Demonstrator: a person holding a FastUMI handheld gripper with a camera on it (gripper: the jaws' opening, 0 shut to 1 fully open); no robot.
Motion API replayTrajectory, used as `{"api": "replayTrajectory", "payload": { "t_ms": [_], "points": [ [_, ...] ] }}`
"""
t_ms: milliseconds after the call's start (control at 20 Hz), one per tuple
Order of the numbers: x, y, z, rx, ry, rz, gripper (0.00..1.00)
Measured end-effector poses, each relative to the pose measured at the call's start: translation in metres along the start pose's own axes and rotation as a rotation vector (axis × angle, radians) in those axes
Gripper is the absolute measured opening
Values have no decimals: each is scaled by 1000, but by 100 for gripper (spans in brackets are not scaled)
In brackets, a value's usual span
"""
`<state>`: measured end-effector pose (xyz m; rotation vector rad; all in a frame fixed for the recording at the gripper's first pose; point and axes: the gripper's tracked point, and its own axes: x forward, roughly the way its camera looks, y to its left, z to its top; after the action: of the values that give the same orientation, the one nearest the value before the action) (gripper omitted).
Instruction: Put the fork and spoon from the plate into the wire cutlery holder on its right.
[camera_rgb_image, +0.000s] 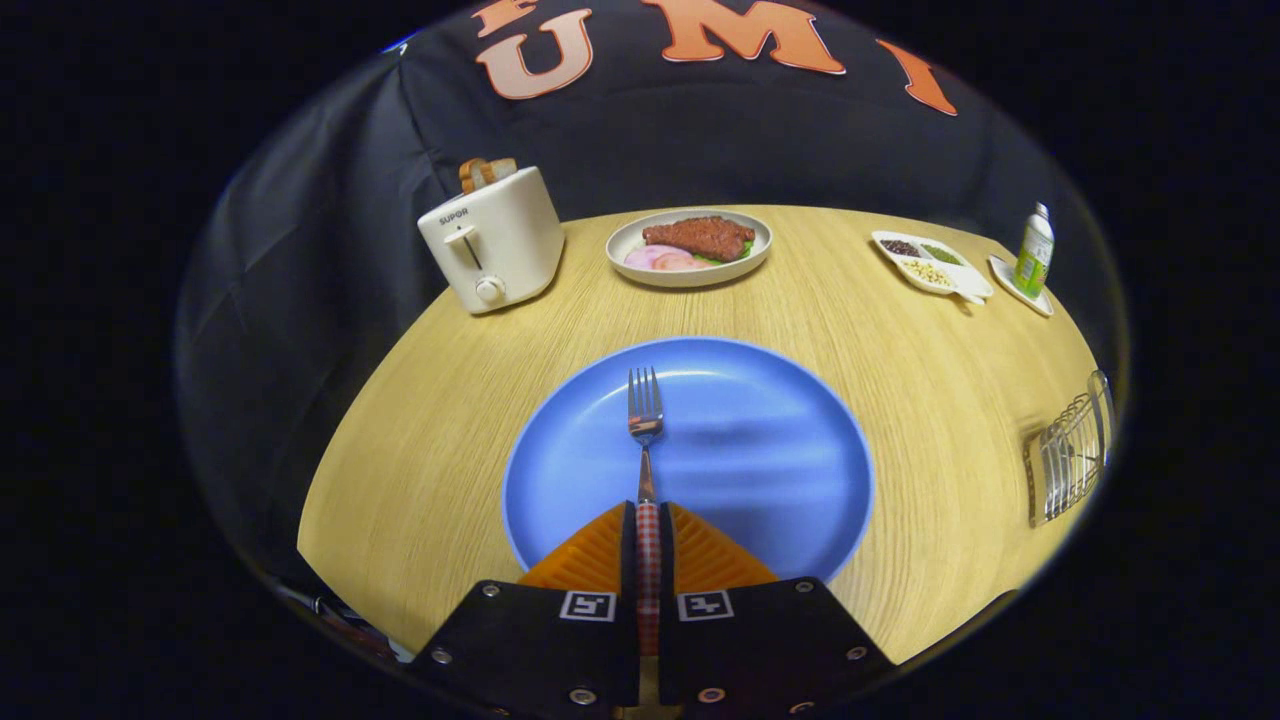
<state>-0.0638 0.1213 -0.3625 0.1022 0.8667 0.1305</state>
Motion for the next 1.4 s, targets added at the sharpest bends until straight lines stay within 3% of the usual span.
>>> {"api": "replayTrajectory", "payload": {
  "t_ms": [350,600,950,1400],
  "points": [
    [-80,-71,64,26,-158,-107,8],
    [-139,-150,77,77,-212,-229,8],
    [-189,-241,43,84,-64,-334,8],
    [-200,-284,15,53,199,-273,8]
  ]
}}
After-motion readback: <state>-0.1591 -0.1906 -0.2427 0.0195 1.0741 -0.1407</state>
